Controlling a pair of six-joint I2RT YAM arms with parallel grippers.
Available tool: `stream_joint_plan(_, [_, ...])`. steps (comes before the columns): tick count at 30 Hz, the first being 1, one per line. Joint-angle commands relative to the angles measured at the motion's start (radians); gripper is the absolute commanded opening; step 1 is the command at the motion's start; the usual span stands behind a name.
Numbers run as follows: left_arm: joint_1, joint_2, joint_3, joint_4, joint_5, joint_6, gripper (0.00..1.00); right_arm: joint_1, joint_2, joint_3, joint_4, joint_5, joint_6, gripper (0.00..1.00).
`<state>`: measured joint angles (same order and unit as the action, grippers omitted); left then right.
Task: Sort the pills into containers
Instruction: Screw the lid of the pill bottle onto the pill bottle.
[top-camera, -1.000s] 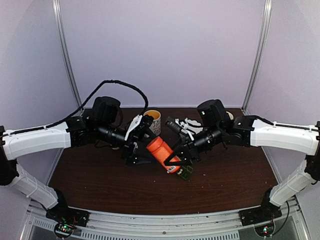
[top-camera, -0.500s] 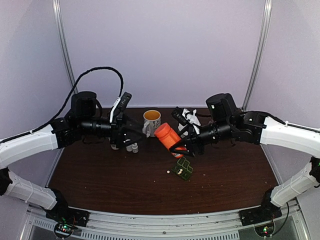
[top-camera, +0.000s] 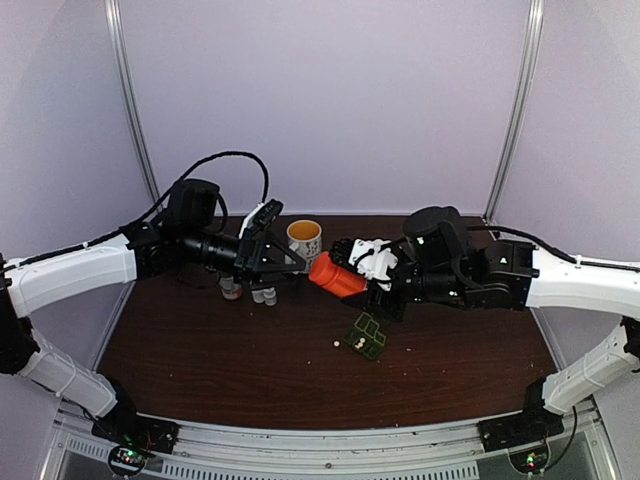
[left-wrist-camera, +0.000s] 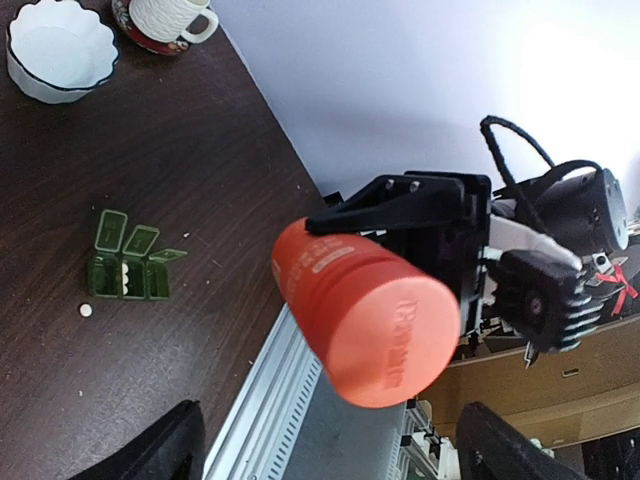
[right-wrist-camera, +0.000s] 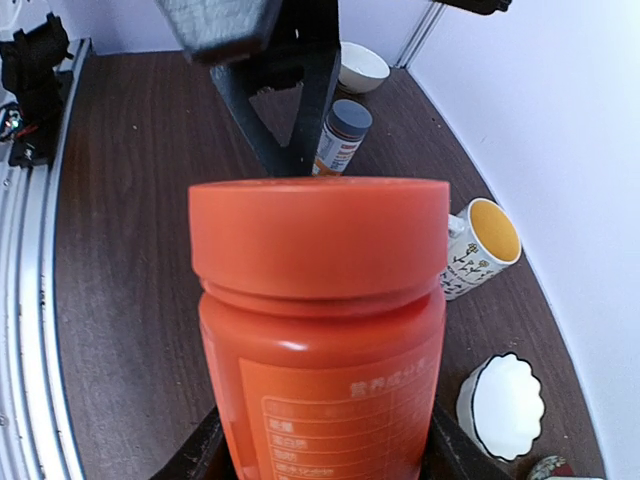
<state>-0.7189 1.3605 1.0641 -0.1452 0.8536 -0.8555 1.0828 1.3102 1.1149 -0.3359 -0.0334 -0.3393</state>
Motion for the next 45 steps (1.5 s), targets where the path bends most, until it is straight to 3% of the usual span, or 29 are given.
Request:
stream_joint_plan(1, [0.003, 0.028, 0.079, -0.064, 0.045, -0.062, 0.91, 0.035, 0.036, 0.072, -0.027, 0.141, -0.098, 0.0])
stream_joint_plan(7, [-0.005, 0.048, 0.073, -0.046, 0.055, -0.087, 0.94, 0.06, 0.085, 0.11, -0.042, 0.17, -0.125, 0.0])
stream_joint_plan(17, [-0.031, 0.124, 0.09, -0.03, 0.059, -0.12, 0.79, 0.083, 0.123, 0.136, -0.057, 0.207, -0.149, 0.0])
stream_joint_plan(23, [-0.041, 0.151, 0.098, -0.04, 0.054, -0.119, 0.78, 0.092, 0.17, 0.182, -0.125, 0.249, -0.143, 0.0])
stream_joint_plan(27, [-0.045, 0.168, 0.097, -0.045, 0.056, -0.111, 0.62, 0.094, 0.181, 0.187, -0.135, 0.253, -0.14, 0.0])
stream_joint_plan(29, [-0.045, 0.171, 0.1, -0.062, 0.051, -0.098, 0.6, 0.094, 0.183, 0.188, -0.136, 0.251, -0.138, 0.0])
stream_joint_plan(34, [-0.045, 0.17, 0.103, -0.078, 0.064, -0.073, 0.81, 0.095, 0.2, 0.197, -0.159, 0.254, -0.135, 0.0])
stream_joint_plan(45, [-0.042, 0.158, 0.107, -0.109, 0.061, -0.049, 0.8, 0.094, 0.193, 0.177, -0.162, 0.257, -0.122, 0.0])
